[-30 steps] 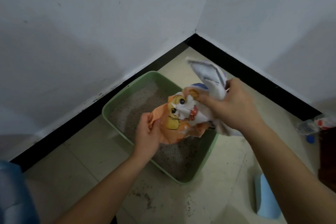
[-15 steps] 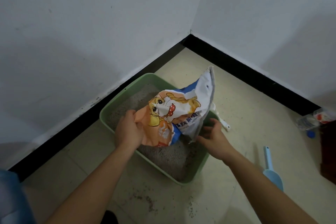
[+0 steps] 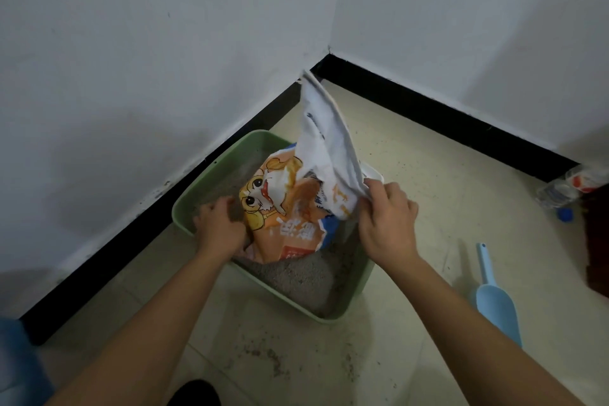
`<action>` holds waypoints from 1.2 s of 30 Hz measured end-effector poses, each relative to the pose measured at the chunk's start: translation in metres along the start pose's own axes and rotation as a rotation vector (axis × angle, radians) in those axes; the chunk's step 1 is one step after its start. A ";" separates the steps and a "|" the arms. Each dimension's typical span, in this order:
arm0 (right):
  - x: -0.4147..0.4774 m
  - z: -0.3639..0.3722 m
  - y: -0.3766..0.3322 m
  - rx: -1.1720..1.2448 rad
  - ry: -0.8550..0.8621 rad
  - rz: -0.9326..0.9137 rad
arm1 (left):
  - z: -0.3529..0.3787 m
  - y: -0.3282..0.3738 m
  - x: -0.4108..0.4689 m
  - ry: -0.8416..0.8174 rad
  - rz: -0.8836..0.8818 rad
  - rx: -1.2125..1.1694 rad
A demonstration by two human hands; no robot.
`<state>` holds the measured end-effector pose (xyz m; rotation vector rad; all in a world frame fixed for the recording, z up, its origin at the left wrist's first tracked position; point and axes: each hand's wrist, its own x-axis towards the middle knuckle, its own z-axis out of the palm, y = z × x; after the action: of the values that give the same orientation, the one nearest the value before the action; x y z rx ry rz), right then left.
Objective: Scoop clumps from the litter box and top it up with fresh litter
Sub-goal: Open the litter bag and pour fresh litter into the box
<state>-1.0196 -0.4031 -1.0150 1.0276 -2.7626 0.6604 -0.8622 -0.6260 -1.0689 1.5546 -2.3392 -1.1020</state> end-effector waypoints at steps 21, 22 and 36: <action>0.037 -0.173 -0.049 0.051 -0.170 -0.185 | -0.156 0.169 -0.047 0.187 0.212 -0.554; 0.038 -0.180 -0.051 0.082 -0.156 -0.182 | -0.163 0.170 -0.048 0.191 0.245 -0.516; 0.051 -0.245 -0.075 0.038 -0.057 -0.198 | -0.225 0.184 -0.081 0.410 0.501 -0.111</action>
<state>-1.0193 -0.3757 -0.7549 1.3268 -2.6564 0.6657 -0.8568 -0.6330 -0.7674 0.9569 -2.1594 -0.7010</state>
